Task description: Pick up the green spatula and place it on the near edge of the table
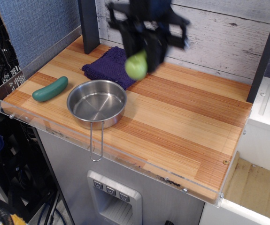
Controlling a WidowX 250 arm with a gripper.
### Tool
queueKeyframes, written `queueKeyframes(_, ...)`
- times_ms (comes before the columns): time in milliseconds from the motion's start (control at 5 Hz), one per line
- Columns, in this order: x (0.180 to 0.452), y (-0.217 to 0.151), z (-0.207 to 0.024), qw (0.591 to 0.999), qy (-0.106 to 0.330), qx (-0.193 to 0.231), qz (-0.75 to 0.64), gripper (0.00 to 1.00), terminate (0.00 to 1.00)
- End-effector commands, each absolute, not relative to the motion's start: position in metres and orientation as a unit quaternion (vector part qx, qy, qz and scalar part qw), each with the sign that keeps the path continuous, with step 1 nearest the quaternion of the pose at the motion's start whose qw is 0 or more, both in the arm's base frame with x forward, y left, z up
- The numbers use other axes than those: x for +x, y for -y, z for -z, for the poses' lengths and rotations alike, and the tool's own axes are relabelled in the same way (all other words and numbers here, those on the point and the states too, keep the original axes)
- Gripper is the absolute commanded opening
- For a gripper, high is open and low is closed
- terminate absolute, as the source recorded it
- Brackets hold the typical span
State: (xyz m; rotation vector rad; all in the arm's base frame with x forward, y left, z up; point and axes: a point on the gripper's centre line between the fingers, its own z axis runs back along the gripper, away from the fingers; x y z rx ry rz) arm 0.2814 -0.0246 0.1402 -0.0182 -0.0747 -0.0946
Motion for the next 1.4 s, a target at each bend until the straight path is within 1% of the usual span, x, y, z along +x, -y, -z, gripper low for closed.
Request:
queueKeyframes(0, 0.301, 0.050, -0.088, 0.996, 0.039, 0.022, 0.080, 0.00, 0.00)
queueKeyframes(200, 0.313, 0.062, -0.065, 0.996, 0.033, 0.029, 0.081, 0.00, 0.00)
queueKeyframes(400, 0.314, 0.075, -0.050, 0.996, 0.026, 0.032, 0.083, 0.00, 0.00)
queueKeyframes(600, 0.309, 0.084, -0.040, 0.997, 0.018, 0.026, 0.072, 0.00, 0.00)
queueKeyframes(800, 0.303, 0.085, -0.035, 0.998, 0.009, 0.019, 0.056, 0.00, 0.00)
queueKeyframes(1000, 0.302, 0.084, -0.036, 0.999, 0.003, 0.022, 0.039, 1.00, 0.00)
queueKeyframes(1200, 0.303, 0.082, -0.041, 0.999, -0.003, 0.020, 0.031, 1.00, 0.00)
